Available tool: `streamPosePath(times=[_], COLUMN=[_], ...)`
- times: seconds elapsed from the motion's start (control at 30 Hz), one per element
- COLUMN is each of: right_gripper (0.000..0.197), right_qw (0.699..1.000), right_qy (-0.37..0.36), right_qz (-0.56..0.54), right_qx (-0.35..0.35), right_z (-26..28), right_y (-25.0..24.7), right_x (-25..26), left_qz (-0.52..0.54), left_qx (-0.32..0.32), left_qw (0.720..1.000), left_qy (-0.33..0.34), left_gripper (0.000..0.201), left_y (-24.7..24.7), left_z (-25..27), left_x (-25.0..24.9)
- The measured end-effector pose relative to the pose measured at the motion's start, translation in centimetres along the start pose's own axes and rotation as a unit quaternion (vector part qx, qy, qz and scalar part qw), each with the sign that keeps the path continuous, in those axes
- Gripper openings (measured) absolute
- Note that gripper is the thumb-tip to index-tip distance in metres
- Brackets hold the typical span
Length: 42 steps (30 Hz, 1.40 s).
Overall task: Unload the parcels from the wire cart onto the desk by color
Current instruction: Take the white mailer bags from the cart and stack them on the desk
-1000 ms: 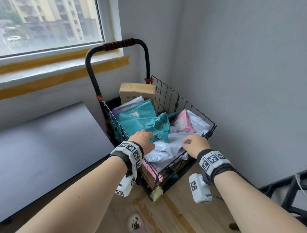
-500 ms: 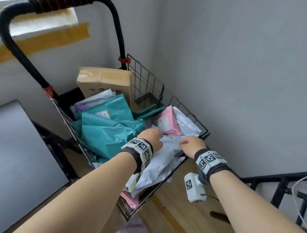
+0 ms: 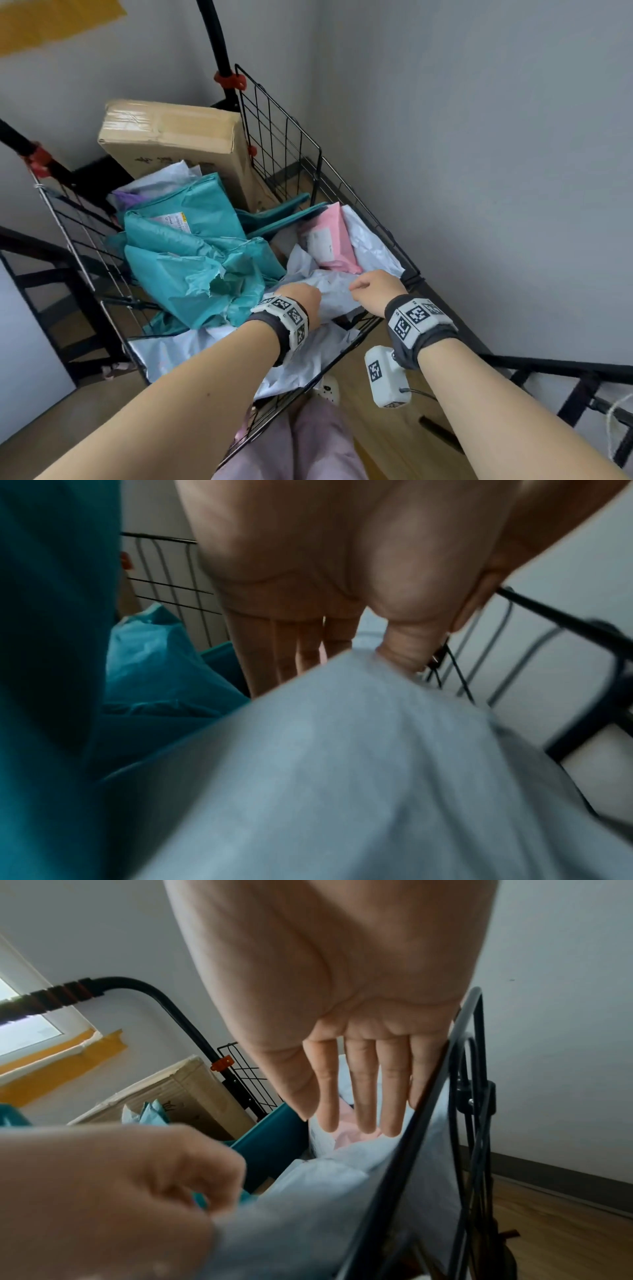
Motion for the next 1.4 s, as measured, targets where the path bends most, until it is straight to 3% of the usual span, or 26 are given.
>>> streamPosePath(times=[0.07, 0.17, 0.3, 0.37, 0.5, 0.63, 0.73, 0.83, 0.93, 1.03, 1.13, 1.2, 1.23, 1.27, 1.4], right_gripper=[0.026, 0.03, 0.038, 0.048, 0.048, 0.039, 0.015, 0.023, 0.034, 0.047, 0.061, 0.049, 0.035, 0.022, 0.024], right_qw=[1.0, 0.999, 0.976, 0.965, 0.973, 0.988, 0.988, 0.968, 0.916, 0.878, 0.89, 0.891, 0.89, 0.891, 0.905], right_qy=[-0.003, -0.012, -0.067, -0.076, -0.063, -0.045, -0.075, -0.089, -0.094, -0.121, -0.13, -0.15, -0.168, -0.183, -0.238], right_qz=[0.013, -0.001, -0.123, -0.17, -0.18, -0.132, -0.131, -0.233, -0.382, -0.456, -0.431, -0.42, -0.416, -0.407, -0.351], right_qx=[0.003, -0.03, -0.166, -0.184, -0.133, -0.069, -0.033, 0.03, 0.071, 0.075, 0.073, 0.084, 0.086, 0.08, 0.04], right_z=[-0.1, 0.0, 0.7, 0.6, -0.1, 0.1, 0.5, 0.4, 0.3, 0.8, 1.4, 1.8, 2.4, 2.7, 3.7], right_y=[-0.7, -2.1, -4.7, -5.6, -5.8, -5.4, -4.8, -4.0, -3.7, -4.0, -4.4, -4.3, -4.2, -4.0, -3.0], right_x=[0.1, 0.9, 3.4, 4.5, 5.7, 6.3, 7.1, 8.2, 9.2, 10.7, 12.4, 13.5, 14.1, 14.6, 16.4], left_qz=[0.054, 0.169, 0.322, 0.4, 0.513, 0.55, 0.581, 0.629, 0.665, 0.669, 0.663, 0.679, 0.658, 0.653, 0.593], left_qx=[-0.037, -0.142, -0.248, -0.293, -0.35, -0.38, -0.391, -0.399, -0.407, -0.411, -0.399, -0.389, -0.388, -0.399, -0.439], left_qw=[0.998, 0.974, 0.91, 0.863, 0.774, 0.733, 0.705, 0.66, 0.622, 0.616, 0.63, 0.62, 0.644, 0.642, 0.67], left_qy=[-0.016, -0.044, -0.081, -0.095, -0.125, -0.13, -0.113, -0.097, -0.072, -0.06, -0.062, -0.05, -0.045, -0.046, -0.084], left_gripper=[0.032, 0.009, 0.008, 0.006, 0.005, 0.02, 0.022, 0.027, 0.026, 0.028, 0.03, 0.019, 0.039, 0.052, 0.028], left_y=[-1.9, -5.2, -8.1, -9.0, -9.9, -10.0, -9.7, -9.3, -9.1, -9.1, -8.6, -8.0, -7.6, -6.9, -4.1], left_z=[0.9, 3.1, 5.2, 6.0, 7.5, 9.2, 10.0, 10.8, 12.0, 13.8, 15.2, 16.3, 17.1, 17.7, 20.5], left_x=[0.7, 2.4, 4.8, 6.1, 8.7, 10.9, 11.8, 12.5, 12.9, 12.8, 13.3, 13.8, 13.8, 14.2, 15.0])
Point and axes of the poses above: each hand's wrist, its own z-axis away from the middle knuckle, its own y-axis out of the palm, x = y × z, the point moved 2 cm from there along -z, towards the middle knuckle, and after that the axes turned 10 degrees about x, right-handed, at the moved point
